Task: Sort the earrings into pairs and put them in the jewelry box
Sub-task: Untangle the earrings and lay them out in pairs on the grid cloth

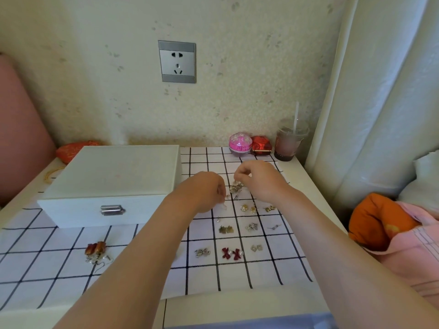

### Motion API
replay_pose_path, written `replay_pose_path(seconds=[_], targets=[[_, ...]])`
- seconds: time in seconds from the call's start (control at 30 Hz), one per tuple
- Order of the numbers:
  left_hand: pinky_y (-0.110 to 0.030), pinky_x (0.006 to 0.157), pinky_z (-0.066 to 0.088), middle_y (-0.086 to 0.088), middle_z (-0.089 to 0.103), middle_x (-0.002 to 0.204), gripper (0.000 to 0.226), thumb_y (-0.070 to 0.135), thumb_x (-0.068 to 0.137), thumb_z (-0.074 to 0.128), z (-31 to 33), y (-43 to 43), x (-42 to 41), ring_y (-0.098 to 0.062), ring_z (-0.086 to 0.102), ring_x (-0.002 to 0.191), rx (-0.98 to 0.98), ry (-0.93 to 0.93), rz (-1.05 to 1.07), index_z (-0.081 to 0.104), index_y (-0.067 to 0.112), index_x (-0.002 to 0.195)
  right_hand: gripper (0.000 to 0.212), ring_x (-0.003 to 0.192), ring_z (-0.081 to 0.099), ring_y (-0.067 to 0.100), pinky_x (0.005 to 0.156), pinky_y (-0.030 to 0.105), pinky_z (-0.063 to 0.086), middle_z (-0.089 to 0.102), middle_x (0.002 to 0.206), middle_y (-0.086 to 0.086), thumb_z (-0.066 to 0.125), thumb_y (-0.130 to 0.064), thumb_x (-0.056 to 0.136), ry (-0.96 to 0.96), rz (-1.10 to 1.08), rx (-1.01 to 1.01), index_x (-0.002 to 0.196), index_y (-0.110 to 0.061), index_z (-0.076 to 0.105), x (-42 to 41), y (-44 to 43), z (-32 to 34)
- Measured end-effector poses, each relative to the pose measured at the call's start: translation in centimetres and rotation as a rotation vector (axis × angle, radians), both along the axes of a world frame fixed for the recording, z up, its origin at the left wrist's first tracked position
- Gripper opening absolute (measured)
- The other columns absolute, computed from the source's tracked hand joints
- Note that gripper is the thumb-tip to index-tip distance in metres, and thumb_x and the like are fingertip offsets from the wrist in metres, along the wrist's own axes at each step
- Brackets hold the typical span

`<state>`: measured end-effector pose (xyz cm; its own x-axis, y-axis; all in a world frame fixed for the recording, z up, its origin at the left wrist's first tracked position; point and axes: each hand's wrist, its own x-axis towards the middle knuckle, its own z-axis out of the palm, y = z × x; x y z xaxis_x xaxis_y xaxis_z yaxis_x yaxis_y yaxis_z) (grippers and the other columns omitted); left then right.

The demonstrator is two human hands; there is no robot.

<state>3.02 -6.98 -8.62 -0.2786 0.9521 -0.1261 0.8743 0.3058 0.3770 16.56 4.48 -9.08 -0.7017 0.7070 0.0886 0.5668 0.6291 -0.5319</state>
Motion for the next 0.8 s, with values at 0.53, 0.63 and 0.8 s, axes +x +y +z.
replay_pose_path(seconds=[0.53, 0.63, 0.8], targets=[[-0.012, 0.065, 0.037, 0.017, 0.067, 0.087, 0.002, 0.031, 0.088, 0.071, 1.3, -2.5, 2.8, 0.009, 0.056, 0.071, 0.233, -0.242, -0.052, 0.071, 0.033, 0.089, 0.014, 0.056, 0.067, 0.015, 0.055, 0.015, 0.044, 0.074, 0.079, -0.010, 0.079, -0.010, 0.082, -0.148, 0.094, -0.351, 0.092, -0.019, 0.075, 8.5, -2.2, 4.6], [-0.016, 0.069, 0.043, 0.015, 0.069, 0.082, 0.004, 0.027, 0.087, 0.073, 1.4, -3.1, 4.2, 0.009, 0.058, 0.067, 0.236, -0.313, -0.092, 0.072, 0.031, 0.086, 0.010, 0.057, 0.067, 0.011, 0.056, 0.017, 0.044, 0.075, 0.076, -0.012, 0.078, -0.013, 0.082, -0.350, 0.123, -0.356, 0.088, -0.021, 0.077, 10.3, -3.2, 4.5], [-0.028, 0.066, 0.058, 0.014, 0.071, 0.080, 0.003, 0.028, 0.086, 0.074, 1.7, -3.4, 6.6, -0.003, 0.067, 0.069, 0.186, -0.395, -0.107, 0.074, 0.030, 0.088, 0.012, 0.059, 0.067, 0.006, 0.048, 0.021, 0.038, 0.076, 0.089, -0.008, 0.077, -0.018, 0.084, -0.552, 0.107, -0.340, 0.081, -0.030, 0.075, 11.5, -3.8, 4.0]])
